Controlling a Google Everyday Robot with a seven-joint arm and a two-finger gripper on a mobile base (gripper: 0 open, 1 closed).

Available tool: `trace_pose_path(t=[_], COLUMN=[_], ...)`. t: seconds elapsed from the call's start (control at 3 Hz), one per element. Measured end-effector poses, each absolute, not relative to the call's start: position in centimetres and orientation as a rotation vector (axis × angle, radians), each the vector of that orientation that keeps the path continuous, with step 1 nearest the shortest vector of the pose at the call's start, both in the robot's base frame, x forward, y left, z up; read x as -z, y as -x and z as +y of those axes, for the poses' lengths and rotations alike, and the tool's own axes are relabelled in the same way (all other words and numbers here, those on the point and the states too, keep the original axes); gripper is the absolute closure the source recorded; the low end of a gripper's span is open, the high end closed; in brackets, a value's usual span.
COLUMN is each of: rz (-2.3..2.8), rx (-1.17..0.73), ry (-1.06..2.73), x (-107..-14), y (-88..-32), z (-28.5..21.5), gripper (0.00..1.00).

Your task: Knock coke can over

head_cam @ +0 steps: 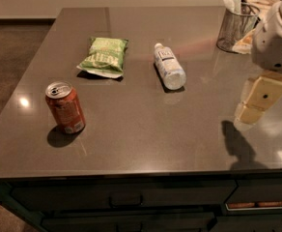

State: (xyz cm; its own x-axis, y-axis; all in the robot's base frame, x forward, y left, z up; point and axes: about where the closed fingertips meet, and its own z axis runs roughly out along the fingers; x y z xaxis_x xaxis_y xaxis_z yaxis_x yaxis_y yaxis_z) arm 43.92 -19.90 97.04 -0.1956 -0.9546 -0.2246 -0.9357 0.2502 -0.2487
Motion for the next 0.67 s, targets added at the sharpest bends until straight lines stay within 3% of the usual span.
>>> trace_pose_path(t=[0.67], rz=[2.117], rx=[-0.071], ry=[1.719], x=[-95.1], y=[-44.4], z=[-14.5], gripper=[0.0])
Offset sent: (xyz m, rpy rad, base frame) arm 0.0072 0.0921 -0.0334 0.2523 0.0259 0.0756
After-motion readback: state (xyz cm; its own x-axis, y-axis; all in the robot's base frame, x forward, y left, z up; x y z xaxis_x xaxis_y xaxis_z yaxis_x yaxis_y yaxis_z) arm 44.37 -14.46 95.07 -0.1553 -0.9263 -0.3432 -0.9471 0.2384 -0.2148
